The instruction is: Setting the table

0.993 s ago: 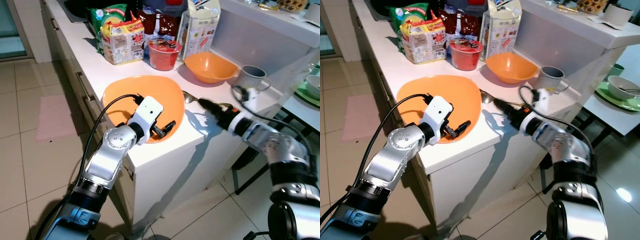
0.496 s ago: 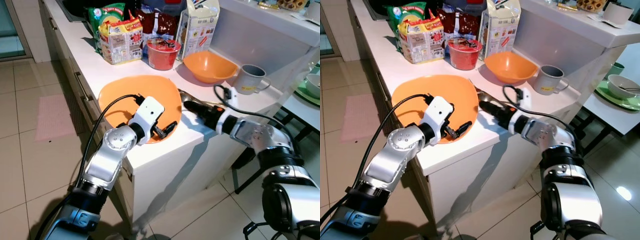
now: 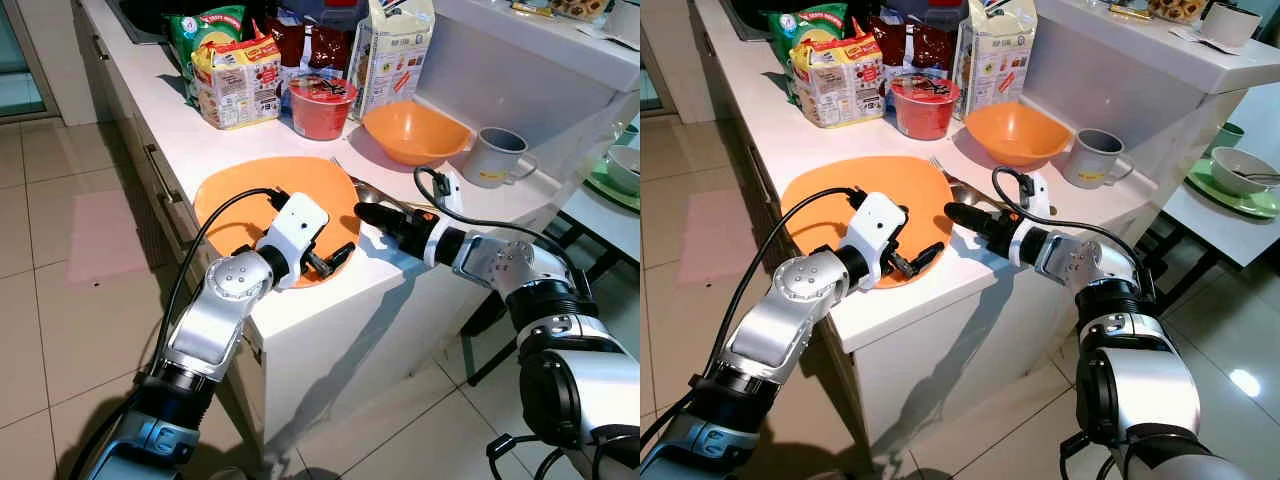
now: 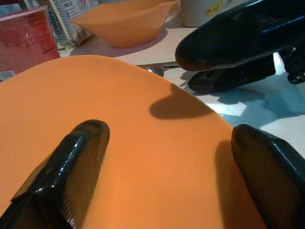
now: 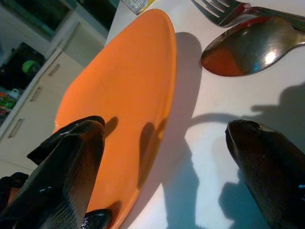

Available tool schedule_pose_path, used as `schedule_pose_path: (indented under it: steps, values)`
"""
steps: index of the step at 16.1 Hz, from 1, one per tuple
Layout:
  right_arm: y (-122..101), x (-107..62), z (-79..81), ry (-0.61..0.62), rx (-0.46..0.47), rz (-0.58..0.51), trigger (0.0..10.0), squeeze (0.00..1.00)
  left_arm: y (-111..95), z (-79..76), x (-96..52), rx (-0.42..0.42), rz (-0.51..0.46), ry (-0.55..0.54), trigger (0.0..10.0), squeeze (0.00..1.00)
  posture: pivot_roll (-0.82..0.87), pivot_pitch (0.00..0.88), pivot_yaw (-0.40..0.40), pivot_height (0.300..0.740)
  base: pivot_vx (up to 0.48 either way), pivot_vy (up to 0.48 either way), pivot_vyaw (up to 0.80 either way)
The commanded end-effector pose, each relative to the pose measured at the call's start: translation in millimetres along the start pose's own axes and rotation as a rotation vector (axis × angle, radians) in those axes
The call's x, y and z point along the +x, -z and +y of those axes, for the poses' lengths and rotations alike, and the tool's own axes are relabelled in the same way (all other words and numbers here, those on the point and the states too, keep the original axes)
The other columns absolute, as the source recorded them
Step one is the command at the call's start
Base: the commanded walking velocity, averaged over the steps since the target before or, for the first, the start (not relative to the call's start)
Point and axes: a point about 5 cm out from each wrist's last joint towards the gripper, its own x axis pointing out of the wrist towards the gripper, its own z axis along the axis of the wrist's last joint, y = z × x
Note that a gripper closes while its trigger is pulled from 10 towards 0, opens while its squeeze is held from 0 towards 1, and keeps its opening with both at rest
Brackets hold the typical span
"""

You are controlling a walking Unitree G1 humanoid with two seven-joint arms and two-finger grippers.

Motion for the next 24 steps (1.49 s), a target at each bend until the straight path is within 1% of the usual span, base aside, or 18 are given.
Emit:
schedule_pose_path:
  steps: [1,2,3,4,7,13,19,22,23,24]
  values:
    - [4.3,2.8,2.3,-0.028,0.031,0.038,4.9,0.0,11.7,-9.7,1.2,-0.027,0.052,0.04,10.0,0.0,0.0,0.0,-0.111,0.74,0.0,0.0,0.0]
    - [4.9,2.7,3.0,-0.045,0.038,0.045,1.8,0.0,10.9,-10.7,1.5,-0.028,0.049,0.043,10.0,0.0,0.0,0.0,-0.111,0.74,0.0,0.0,0.0]
    - [5.3,3.1,3.7,-0.052,0.038,0.05,0.4,0.0,10.9,-10.8,1.3,-0.028,0.05,0.044,10.0,0.0,0.0,0.0,-0.111,0.74,0.0,0.0,0.0]
    - [5.4,3.5,4.1,-0.057,0.041,0.051,0.0,0.0,10.9,-10.7,1.2,-0.028,0.05,0.044,10.0,0.0,0.0,0.0,-0.111,0.74,0.0,0.0,0.0]
    - [7.1,4.8,6.3,-0.088,0.061,0.058,0.0,0.0,10.9,-10.1,1.2,-0.028,0.05,0.043,10.0,0.0,0.0,0.0,-0.113,0.74,0.0,0.0,0.0]
    - [7.6,1.0,3.0,-0.091,0.078,0.046,0.0,0.0,11.0,-9.7,0.8,-0.028,0.051,0.039,10.0,0.0,0.0,0.0,-0.113,0.74,0.0,0.0,0.0]
    - [4.1,-1.7,-0.6,-0.07,0.102,-0.006,0.0,0.0,9.5,-9.7,1.4,-0.019,0.047,0.035,10.0,0.0,0.01,0.0,-0.119,0.74,0.0,0.0,0.0]
    - [0.9,-2.5,-1.1,-0.064,0.111,-0.038,0.0,0.0,2.0,-5.3,1.9,-0.012,0.005,-0.004,10.0,0.0,0.0,0.0,-0.109,0.74,0.0,0.0,0.0]
    - [-1.5,-3.4,-1.6,-0.061,0.119,-0.062,0.0,0.0,-9.0,1.1,2.9,-0.038,-0.049,-0.046,10.0,0.0,0.0,0.0,-0.109,0.74,0.0,0.0,0.0]
    - [-2.4,-4.8,-2.6,-0.058,0.128,-0.075,0.0,0.0,-18.4,5.5,2.7,-0.043,-0.091,-0.073,10.0,0.0,0.0,0.0,-0.109,0.74,0.0,0.0,0.0]
